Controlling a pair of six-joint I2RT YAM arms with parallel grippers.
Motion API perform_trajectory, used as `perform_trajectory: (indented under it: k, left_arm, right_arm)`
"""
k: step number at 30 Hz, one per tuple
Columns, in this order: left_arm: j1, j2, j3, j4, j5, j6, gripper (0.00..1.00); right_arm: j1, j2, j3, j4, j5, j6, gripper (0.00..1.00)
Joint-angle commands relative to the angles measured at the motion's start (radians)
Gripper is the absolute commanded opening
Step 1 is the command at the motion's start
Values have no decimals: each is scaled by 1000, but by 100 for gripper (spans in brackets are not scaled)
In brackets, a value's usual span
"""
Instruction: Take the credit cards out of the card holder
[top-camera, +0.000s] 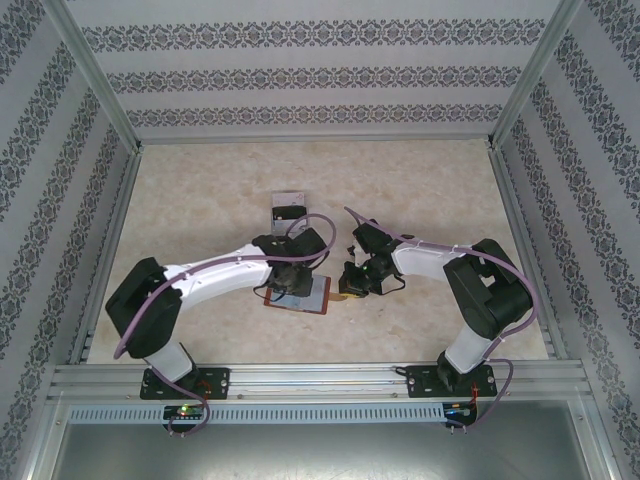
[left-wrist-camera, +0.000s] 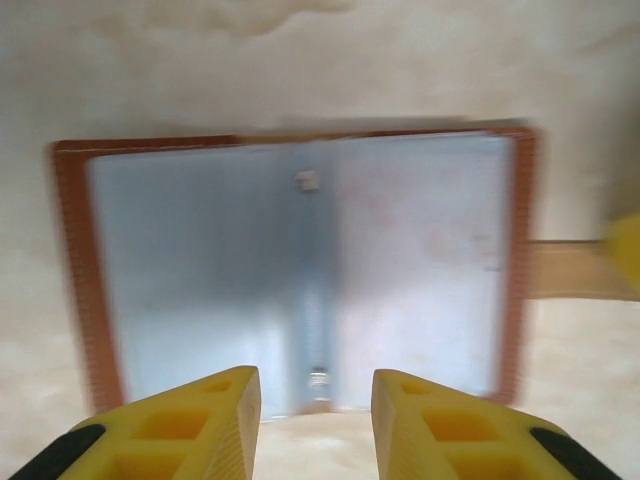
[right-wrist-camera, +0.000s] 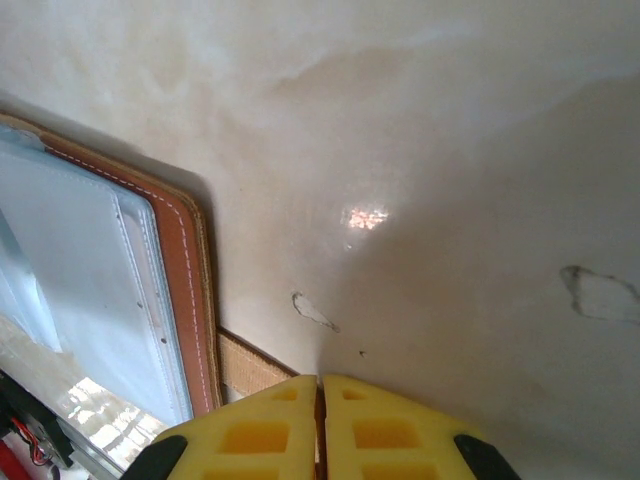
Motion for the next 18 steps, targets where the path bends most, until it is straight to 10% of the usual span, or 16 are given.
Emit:
perform_trajectory:
  k: [1, 18]
  left_arm:
    - [27, -11, -42, 198, 216, -53, 35]
    - [82, 110, -130, 452, 423, -131, 35]
  right_arm:
    - [10, -18, -17, -11, 24, 7, 10]
    - [12, -24, -11, -16, 23, 7, 10]
